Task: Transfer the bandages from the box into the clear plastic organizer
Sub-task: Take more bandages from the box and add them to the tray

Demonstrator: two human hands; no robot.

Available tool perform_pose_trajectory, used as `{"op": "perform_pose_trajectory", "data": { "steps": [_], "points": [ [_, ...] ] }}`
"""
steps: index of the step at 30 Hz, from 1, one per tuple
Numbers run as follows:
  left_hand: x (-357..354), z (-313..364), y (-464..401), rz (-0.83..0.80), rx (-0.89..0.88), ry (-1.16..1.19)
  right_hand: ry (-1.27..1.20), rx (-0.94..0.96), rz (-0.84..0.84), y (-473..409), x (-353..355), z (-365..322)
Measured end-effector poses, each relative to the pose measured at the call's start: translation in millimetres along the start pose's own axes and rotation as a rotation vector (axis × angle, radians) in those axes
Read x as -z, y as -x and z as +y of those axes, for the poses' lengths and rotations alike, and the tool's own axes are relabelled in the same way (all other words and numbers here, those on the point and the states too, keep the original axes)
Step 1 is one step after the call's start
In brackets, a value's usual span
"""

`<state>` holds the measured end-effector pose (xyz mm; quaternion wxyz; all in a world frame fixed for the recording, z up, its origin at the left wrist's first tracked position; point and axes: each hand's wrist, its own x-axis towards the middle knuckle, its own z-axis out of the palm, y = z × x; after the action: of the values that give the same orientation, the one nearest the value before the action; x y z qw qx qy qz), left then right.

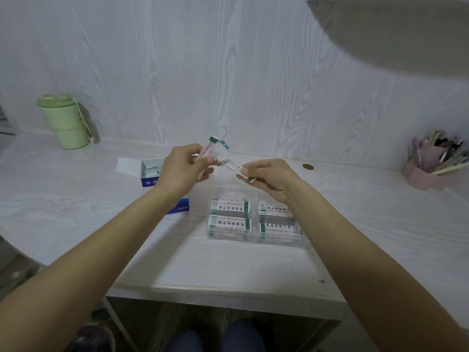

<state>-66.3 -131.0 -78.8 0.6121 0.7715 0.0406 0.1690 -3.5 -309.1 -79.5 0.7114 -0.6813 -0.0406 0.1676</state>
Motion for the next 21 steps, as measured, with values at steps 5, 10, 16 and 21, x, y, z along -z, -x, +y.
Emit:
{"op": "perform_pose_trajectory", "data": {
  "steps": [5,10,16,21],
  "points": [
    [-0.7,-2.6,-1.8,-0.043,0.039,0.007,0.592,0.138,0.148,-9.5,1.6,3.7],
    [-3.7,-6.3,-2.7,-0.055,0.062,-0.032,0.879,0.183,0.106,-22.2,-13.0,8.8],
    [-6.5,-12.9,-3.6,-0.095,0.093,-0.143,1.166,0.201,0.019,-31.1,-24.3,22.2],
    [-6.0,-13.5,-3.5,-0.096,0.091,-0.136,1.374,0.204,0.010,-33.2,-30.4,23.3]
  ]
}}
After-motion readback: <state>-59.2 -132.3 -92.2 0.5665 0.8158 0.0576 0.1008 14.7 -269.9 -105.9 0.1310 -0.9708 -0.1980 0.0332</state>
